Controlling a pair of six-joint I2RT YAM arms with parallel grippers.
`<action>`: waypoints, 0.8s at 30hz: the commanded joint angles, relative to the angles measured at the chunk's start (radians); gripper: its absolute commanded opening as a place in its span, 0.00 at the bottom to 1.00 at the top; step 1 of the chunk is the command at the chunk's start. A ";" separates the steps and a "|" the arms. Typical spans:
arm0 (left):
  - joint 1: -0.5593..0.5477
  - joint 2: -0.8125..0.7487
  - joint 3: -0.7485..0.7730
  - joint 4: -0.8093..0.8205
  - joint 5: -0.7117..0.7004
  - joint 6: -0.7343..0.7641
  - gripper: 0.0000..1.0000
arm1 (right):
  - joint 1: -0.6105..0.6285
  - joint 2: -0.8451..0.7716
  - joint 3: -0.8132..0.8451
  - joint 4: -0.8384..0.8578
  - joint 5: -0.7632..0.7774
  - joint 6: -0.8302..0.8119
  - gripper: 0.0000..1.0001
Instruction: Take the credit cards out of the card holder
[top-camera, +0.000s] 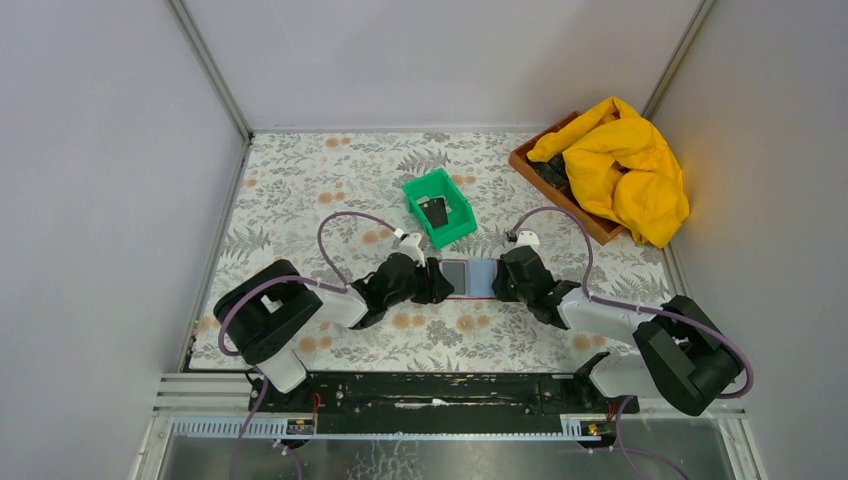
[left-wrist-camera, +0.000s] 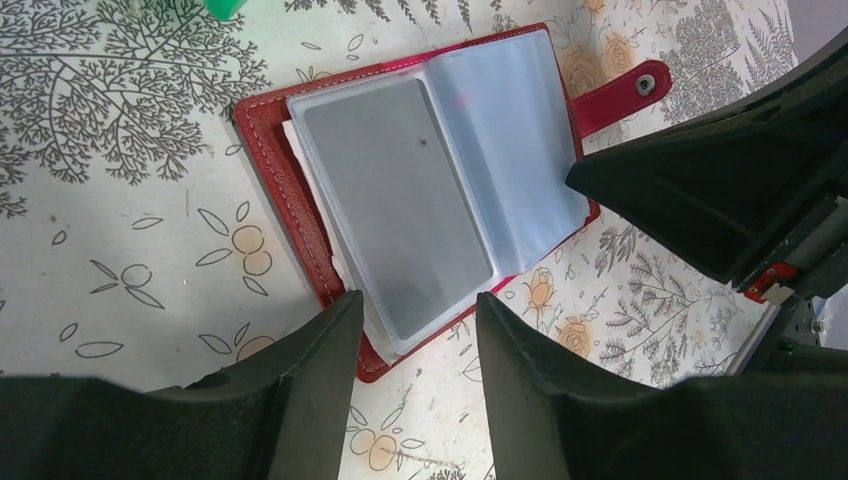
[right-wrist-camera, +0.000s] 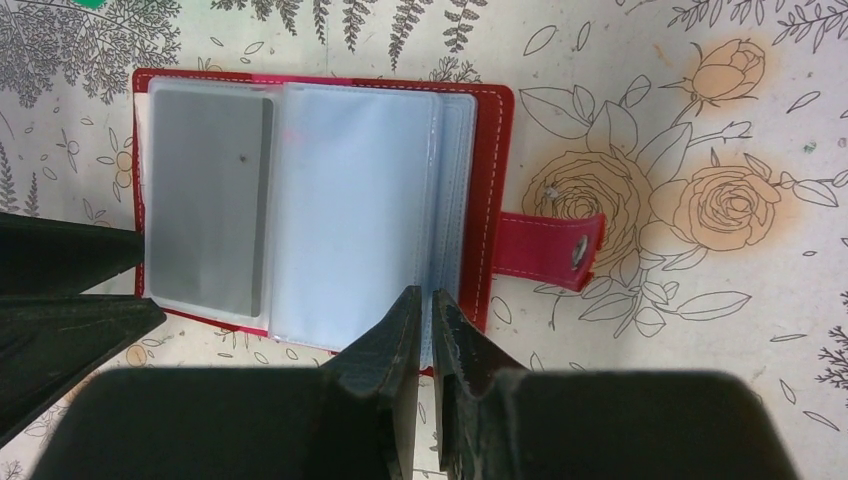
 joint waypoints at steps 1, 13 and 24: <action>0.007 0.036 0.030 0.026 0.000 0.019 0.52 | -0.004 0.016 0.026 0.050 -0.015 -0.011 0.15; 0.007 0.034 0.051 0.029 0.035 0.011 0.53 | -0.004 0.030 -0.016 0.089 -0.049 0.016 0.15; 0.005 0.024 0.089 0.038 0.078 -0.005 0.52 | -0.007 0.014 -0.032 0.097 -0.055 0.025 0.15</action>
